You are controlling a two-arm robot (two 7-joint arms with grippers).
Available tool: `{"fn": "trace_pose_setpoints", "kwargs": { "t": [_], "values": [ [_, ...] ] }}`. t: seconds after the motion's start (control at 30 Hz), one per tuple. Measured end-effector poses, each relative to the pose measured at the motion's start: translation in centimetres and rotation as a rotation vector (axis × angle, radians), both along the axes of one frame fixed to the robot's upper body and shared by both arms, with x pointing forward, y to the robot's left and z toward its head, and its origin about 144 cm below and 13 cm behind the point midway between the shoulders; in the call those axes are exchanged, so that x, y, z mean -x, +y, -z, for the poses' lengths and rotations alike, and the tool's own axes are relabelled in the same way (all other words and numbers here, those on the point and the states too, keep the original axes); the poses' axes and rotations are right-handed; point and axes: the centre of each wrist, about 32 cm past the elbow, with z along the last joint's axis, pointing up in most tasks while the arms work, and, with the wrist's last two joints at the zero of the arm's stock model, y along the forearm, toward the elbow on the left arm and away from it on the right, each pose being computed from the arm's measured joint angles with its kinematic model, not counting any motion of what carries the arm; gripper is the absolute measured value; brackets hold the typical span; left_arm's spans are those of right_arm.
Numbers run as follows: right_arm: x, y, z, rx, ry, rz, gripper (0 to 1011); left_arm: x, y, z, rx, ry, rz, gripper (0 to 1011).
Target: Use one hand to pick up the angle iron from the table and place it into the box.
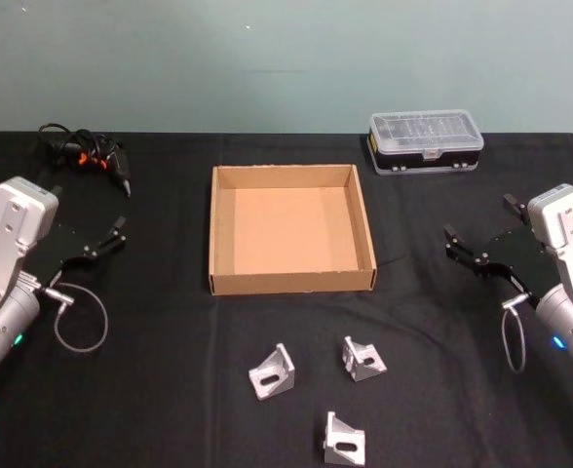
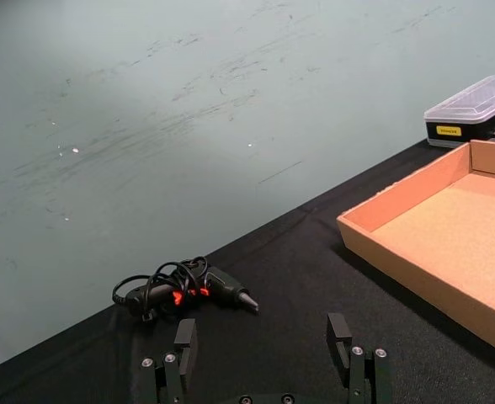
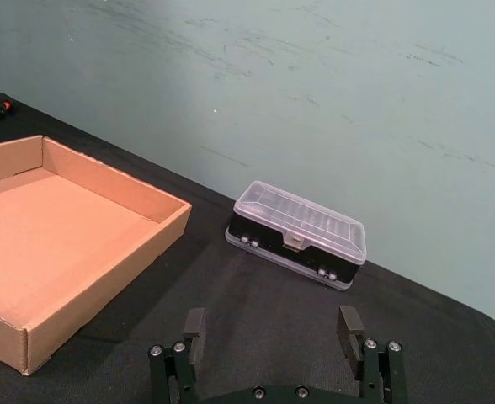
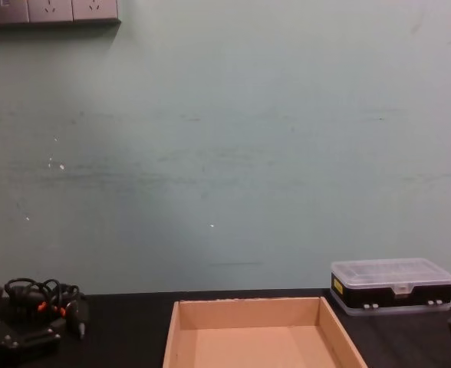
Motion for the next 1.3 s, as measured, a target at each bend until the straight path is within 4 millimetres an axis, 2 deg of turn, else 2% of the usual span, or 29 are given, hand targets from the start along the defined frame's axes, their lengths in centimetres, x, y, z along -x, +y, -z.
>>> {"fn": "trace_pose_setpoints", "kwargs": {
  "t": [0.4, 0.53, 0.73, 1.3],
  "values": [
    [0.0, 0.0, 0.0, -0.001, 0.001, 0.0, 1000, 0.0, 0.0, 0.0, 0.0, 0.0, 0.0, 1011],
    [0.1, -0.3, 0.6, -0.029, 0.023, 0.003, 1000, 0.0, 0.0, 0.0, 0.0, 0.0, 0.0, 1011],
    [0.4, -0.6, 0.4, -0.069, 0.027, -0.012, 1000, 0.0, 0.0, 0.0, 0.0, 0.0, 0.0, 1011],
    [3.1, -1.1, -4.7, -0.111, 0.055, -0.161, 1000, 0.0, 0.0, 0.0, 0.0, 0.0, 0.0, 1011]
  ]
}}
